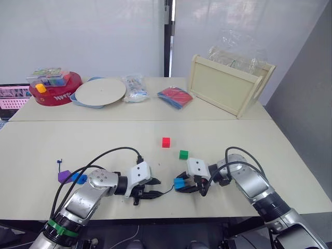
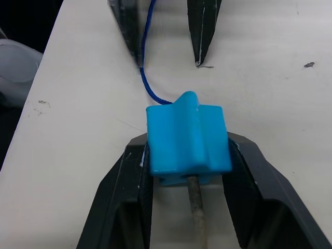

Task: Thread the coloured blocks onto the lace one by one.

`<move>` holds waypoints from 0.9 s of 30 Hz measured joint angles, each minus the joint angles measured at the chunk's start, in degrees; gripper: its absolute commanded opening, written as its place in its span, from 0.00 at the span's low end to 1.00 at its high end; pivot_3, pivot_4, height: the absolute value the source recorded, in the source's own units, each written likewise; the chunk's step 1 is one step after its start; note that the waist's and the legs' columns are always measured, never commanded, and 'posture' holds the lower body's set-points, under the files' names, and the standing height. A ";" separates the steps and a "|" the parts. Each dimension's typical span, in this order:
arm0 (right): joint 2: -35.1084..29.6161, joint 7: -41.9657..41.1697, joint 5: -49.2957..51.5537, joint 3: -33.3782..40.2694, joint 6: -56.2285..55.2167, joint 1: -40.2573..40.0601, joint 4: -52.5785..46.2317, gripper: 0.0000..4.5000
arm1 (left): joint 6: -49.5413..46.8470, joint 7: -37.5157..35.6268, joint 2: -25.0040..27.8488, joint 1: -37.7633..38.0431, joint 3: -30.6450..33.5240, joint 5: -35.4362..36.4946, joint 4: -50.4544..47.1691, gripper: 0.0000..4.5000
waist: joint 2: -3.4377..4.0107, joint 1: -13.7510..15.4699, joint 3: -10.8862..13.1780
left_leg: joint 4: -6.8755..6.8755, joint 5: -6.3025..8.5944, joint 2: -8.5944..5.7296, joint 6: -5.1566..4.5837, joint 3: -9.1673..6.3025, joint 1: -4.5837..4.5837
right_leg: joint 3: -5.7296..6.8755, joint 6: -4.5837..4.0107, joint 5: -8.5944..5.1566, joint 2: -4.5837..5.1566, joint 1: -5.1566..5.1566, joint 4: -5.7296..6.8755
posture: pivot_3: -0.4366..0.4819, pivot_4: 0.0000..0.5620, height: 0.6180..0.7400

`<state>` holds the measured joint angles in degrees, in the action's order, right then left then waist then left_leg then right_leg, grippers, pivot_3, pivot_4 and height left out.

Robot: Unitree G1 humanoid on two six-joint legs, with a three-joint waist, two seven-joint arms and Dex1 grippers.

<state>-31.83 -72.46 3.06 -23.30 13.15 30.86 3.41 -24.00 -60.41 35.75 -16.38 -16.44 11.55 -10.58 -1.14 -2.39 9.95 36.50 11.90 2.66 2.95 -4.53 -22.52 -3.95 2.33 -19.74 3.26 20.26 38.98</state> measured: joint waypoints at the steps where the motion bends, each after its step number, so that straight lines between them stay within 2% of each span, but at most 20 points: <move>1: 0.00 0.00 -0.02 0.00 0.00 0.00 0.01 0.30 | 0.09 0.22 -0.33 -0.23 -0.11 -0.15 0.34 0.18 | 0.00 0.01 0.00 | 0.00 0.00 0.00 0.00 0.00 0.02 | 0.00 0.00 0.00 0.00 -0.01 0.00 | 0.48 0.27 1.00; 3: 0.00 0.00 -0.03 0.01 0.03 0.00 0.00 0.30 | 0.13 0.56 -1.11 -0.81 -0.42 -0.47 0.73 0.01 | 0.00 0.02 0.00 | 0.00 0.00 -0.02 0.00 0.00 0.02 | 0.00 0.00 0.00 0.02 -0.03 -0.01 | 0.48 0.27 1.00; 14: 0.11 0.36 -0.03 -0.05 1.39 0.04 -0.66 0.30 | -2.89 0.15 -3.92 -2.50 -0.19 2.15 2.44 0.01 | -0.01 0.03 0.01 | -0.03 0.00 -0.01 0.00 0.00 0.01 | 0.00 0.00 0.00 0.02 -0.02 -0.03 | 0.48 0.27 1.00; 16: 0.24 0.85 -0.03 -0.15 2.05 0.00 -1.12 0.53 | -4.89 -0.14 -3.88 -3.86 0.81 4.01 2.25 0.12 | -0.01 -0.08 0.01 | -0.05 0.00 -0.01 0.00 0.00 0.00 | 0.00 0.00 0.00 0.01 0.01 -0.02 | 0.48 0.27 1.00; 20: 0.22 2.61 -0.02 0.49 3.68 -0.06 -1.78 0.84 | -6.62 -2.34 -1.43 -5.18 2.30 6.48 0.74 0.42 | -0.01 -0.07 0.01 | -0.18 0.00 -0.02 0.00 0.00 0.01 | 0.00 0.01 0.00 0.02 0.02 -0.10 | 0.48 0.27 1.00; 21: 0.18 2.75 -0.02 0.70 3.78 -0.06 -1.79 0.87 | -6.93 -2.78 -1.20 -5.20 2.53 6.71 0.45 0.45 | 0.00 -0.04 0.01 | -0.20 0.00 -0.02 0.00 0.00 -0.01 | 0.00 0.01 0.00 0.02 0.02 -0.14 | 0.48 0.27 1.00; 22: 0.02 2.88 -0.02 0.98 3.85 -0.09 -1.85 0.98 | -7.27 -3.31 -0.99 -5.37 2.56 6.99 0.14 0.55 | 0.00 -0.03 0.02 | -0.20 0.00 -0.02 0.00 0.01 -0.04 | 0.00 0.01 0.00 0.03 0.03 -0.18 | 0.48 0.27 1.00; 25: -0.73 3.30 0.02 1.60 4.88 -0.33 -2.78 1.00 | -7.56 -3.77 -0.86 -6.39 2.27 7.52 -0.06 0.79 | 0.00 0.37 0.02 | -0.20 0.00 -0.04 0.00 -0.01 -0.21 | 0.03 0.01 0.00 0.05 0.13 -0.25 | 0.48 0.27 1.00; 26: -1.17 3.36 0.16 1.74 5.19 -0.86 -3.66 1.00 | -7.51 -3.45 -1.21 -6.98 1.56 6.98 -0.06 0.84 | 0.00 0.55 0.02 | -0.19 0.00 -0.06 0.00 -0.01 -0.27 | 0.05 0.01 0.00 0.07 0.16 -0.28 | 0.48 0.27 1.00; 27: -1.34 3.38 0.27 1.77 5.41 -1.10 -4.10 1.00 | -7.49 -3.26 -1.52 -7.23 1.24 6.63 -0.05 0.84 | 0.00 0.64 0.02 | -0.19 0.00 -0.07 0.00 -0.01 -0.29 | 0.05 0.01 0.00 0.08 0.17 -0.28 | 0.48 0.27 1.00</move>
<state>-33.18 -69.07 3.33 -21.53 18.56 29.75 -0.69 -31.48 -63.67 34.23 -23.61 -15.21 18.18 -10.63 -1.14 -1.76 9.96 36.31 11.90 2.59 2.95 -4.54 -22.81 -3.91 2.33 -19.74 3.34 20.44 38.69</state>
